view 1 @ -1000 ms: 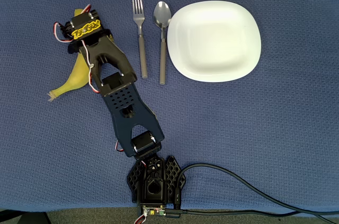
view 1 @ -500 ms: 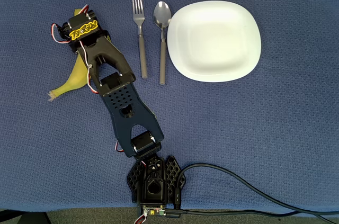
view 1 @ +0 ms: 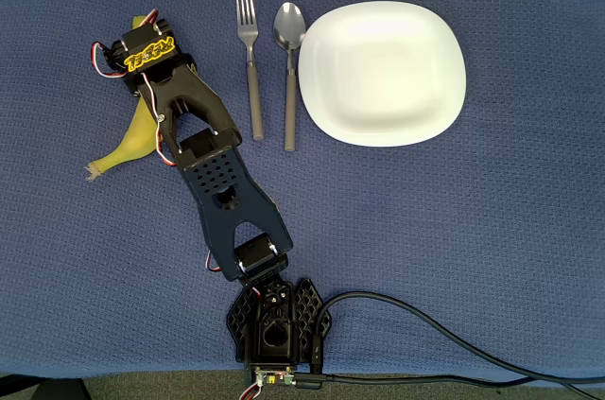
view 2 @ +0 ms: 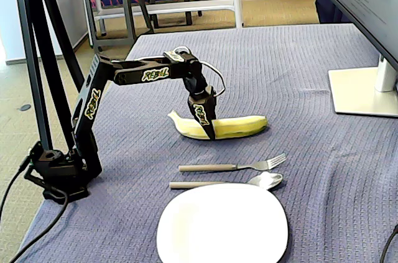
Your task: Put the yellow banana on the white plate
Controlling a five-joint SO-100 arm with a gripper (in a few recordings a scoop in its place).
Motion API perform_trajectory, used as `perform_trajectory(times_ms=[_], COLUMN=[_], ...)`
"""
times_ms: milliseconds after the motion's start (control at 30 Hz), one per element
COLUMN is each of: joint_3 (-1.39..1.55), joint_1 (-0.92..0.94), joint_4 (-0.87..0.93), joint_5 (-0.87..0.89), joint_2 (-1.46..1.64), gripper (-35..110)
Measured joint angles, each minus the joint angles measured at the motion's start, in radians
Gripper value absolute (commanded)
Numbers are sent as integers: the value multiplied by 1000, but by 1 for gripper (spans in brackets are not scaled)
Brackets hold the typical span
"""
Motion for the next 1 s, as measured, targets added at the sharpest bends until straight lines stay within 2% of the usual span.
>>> perform_trajectory(times_ms=[167, 367, 567, 1000], joint_3=[-2, -2, 9, 18], joint_1=[2, 0, 2, 3], joint_4=[-17, -20, -34, -25], joint_5=[-6, -6, -15, -14], joint_2=[-3, -5, -3, 26], gripper=[13, 13, 0, 0])
